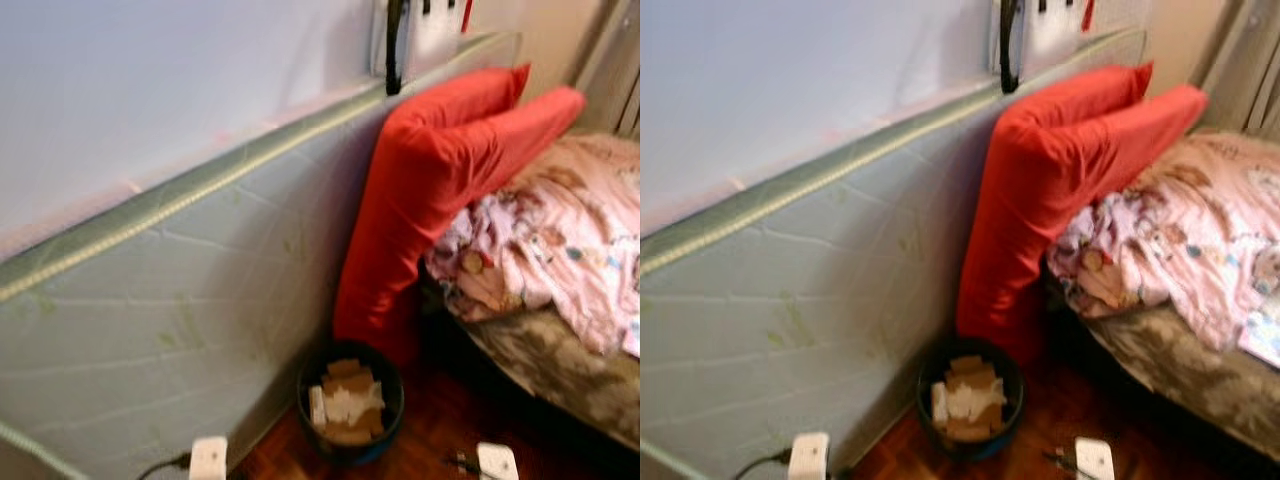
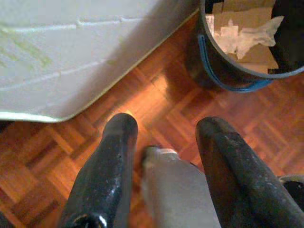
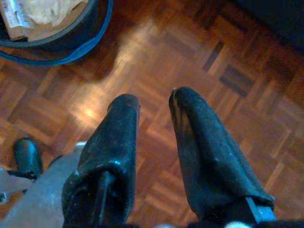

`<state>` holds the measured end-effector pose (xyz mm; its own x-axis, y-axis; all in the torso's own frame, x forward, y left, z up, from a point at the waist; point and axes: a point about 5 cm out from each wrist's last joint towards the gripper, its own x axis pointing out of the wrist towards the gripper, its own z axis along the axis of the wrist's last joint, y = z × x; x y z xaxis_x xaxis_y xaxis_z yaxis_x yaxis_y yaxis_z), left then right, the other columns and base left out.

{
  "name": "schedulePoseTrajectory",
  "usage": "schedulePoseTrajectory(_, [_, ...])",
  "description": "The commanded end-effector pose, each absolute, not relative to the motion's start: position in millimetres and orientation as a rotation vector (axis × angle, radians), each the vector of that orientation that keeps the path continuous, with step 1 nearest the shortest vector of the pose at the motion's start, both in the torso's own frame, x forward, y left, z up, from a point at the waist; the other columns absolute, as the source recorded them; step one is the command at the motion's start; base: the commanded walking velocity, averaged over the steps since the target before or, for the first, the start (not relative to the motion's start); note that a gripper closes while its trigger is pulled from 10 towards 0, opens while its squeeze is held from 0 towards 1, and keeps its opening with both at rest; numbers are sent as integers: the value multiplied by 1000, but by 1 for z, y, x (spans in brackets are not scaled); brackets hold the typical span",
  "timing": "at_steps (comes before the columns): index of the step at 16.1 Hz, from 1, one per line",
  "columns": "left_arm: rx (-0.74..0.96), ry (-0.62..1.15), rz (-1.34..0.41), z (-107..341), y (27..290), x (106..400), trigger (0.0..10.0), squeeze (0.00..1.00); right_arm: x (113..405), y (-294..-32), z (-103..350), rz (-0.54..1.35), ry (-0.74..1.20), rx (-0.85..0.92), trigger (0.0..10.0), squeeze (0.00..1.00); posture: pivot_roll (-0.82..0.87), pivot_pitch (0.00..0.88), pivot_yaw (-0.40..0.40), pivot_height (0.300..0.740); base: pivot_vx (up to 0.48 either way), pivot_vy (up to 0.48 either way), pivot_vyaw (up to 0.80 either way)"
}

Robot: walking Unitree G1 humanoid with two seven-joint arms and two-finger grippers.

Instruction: Clean up the room

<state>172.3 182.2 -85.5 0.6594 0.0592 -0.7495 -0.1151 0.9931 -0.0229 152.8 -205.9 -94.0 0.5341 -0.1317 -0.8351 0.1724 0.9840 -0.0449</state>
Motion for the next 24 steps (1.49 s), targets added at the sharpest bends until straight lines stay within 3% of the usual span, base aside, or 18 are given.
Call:
schedulePoseTrajectory(1, [9,1010,98,-93,214,152,10000,0,151,-217,-93,-131,1007,223,10000,0,28,0,-40,740,0,-307,0])
schedulePoseTrajectory(24, [-19,1012,106,-93,212,151,10000,0,154,-220,-91,-144,997,225,10000,0,12,0,-50,740,0,-307,0])
